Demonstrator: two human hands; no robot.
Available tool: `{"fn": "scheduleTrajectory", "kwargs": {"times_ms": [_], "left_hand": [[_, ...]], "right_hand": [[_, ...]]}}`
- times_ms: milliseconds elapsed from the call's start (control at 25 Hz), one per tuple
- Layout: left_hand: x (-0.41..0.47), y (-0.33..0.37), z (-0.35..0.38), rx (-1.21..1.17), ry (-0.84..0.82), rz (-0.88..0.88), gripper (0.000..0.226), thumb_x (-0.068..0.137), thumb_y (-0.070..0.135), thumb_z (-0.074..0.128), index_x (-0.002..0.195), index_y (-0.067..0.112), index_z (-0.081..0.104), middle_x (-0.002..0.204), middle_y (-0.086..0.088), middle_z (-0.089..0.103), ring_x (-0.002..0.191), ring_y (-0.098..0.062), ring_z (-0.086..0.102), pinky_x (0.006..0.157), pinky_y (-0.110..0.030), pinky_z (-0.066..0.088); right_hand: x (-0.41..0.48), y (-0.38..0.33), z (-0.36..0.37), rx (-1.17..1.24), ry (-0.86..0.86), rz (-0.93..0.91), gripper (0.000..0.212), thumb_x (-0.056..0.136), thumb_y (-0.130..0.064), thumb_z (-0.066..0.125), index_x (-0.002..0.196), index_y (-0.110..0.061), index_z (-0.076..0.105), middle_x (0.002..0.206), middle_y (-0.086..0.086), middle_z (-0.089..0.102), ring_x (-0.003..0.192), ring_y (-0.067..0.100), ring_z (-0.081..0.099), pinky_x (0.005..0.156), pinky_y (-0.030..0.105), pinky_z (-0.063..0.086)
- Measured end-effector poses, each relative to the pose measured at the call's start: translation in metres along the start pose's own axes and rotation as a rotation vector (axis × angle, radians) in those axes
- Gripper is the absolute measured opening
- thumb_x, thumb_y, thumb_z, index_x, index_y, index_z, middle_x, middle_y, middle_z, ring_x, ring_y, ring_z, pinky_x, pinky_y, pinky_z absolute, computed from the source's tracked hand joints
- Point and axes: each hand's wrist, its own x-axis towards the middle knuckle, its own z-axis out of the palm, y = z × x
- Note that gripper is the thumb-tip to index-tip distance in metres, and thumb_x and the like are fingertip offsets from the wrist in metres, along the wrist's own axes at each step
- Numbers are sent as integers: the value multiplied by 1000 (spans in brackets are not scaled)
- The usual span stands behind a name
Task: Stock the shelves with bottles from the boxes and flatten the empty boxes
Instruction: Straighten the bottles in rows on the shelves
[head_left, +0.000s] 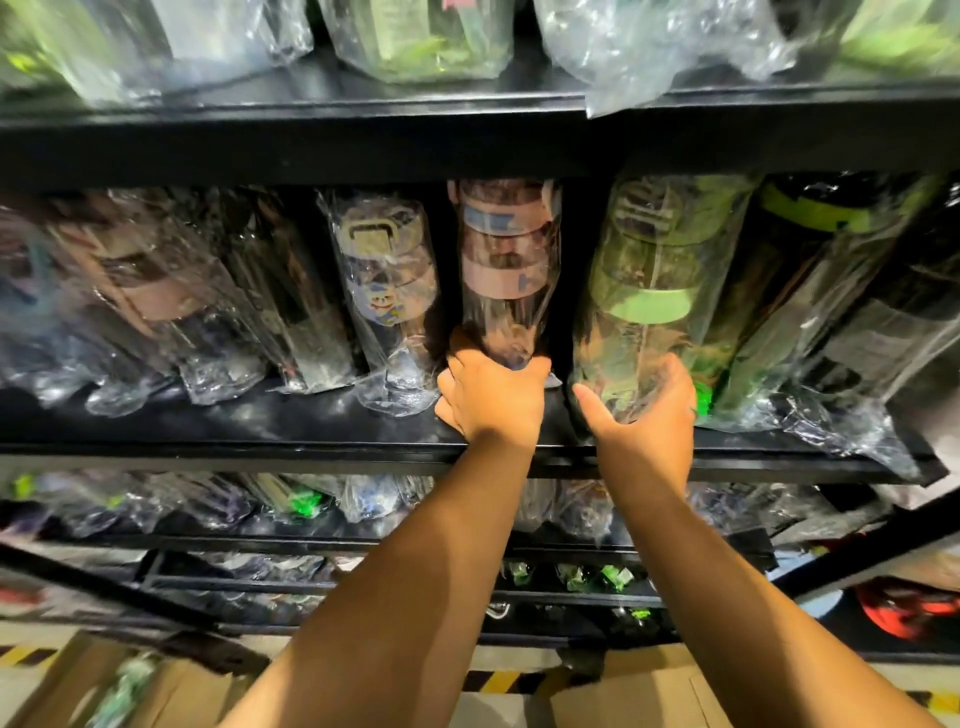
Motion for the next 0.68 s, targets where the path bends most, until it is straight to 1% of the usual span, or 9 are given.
{"fn": "scheduleTrajectory", "kwargs": {"times_ms": [80,160,280,400,480,520,600,640,680], "left_hand": [[-7,-3,-4,-12,16,29,74,70,53,77,123,11,48,126,-6,57,126,-31,45,103,-47,32],[-13,-12,-9,-21,36,62,71,69,56,78,118,13,49,123,-3,60,122,-30,48,100,-45,32],[-19,-25,-16,-67,3,112,85,63,64,75,129,19,47,124,3,62,119,-27,51,103,-46,39],[-26,-27,-20,-104,-15,168,92,55,72,66,130,22,47,122,5,63,116,-25,55,98,-47,46],[-29,-29,-21,-111,-45,187,89,55,74,68,126,24,47,119,6,64,113,-23,58,95,-47,49],[-29,-30,-23,-121,-70,186,93,55,76,70,128,25,45,121,6,63,113,-22,59,95,-46,50],[-29,-36,-26,-161,-135,172,109,55,79,75,141,25,36,134,4,57,122,-19,57,100,-45,49],[-33,-39,-32,-177,-163,164,112,57,77,76,146,26,32,141,3,52,128,-18,53,105,-44,46],[-38,-42,-40,-177,-179,164,108,61,73,77,148,28,32,145,5,49,131,-16,49,108,-42,43]], "right_hand": [[1,1,0,2,-9,-9,89,75,-45,80,147,-19,35,146,0,42,133,19,41,105,32,35],[0,2,-1,3,-10,-40,88,75,-43,81,146,-15,36,145,3,44,133,20,41,106,33,35],[-2,6,0,18,15,-144,87,75,-40,82,143,-5,40,140,12,48,130,27,46,107,39,39],[-1,8,2,39,20,-133,87,75,-41,82,143,-7,41,138,12,49,125,31,49,104,43,42],[2,7,2,5,-17,-105,93,74,-45,81,148,-12,36,144,10,45,129,31,47,104,45,42],[2,5,1,-10,-67,-87,99,74,-47,81,151,-14,31,150,9,40,133,30,42,106,45,40],[-1,5,-5,16,-178,-51,112,72,-48,83,156,-16,18,158,7,28,140,27,33,110,42,36],[-6,6,-12,57,-216,-41,115,71,-46,84,157,-17,13,160,8,23,142,26,29,111,40,32],[-14,9,-19,97,-234,-48,115,72,-42,85,157,-16,12,160,9,21,144,24,26,112,37,29]]}}
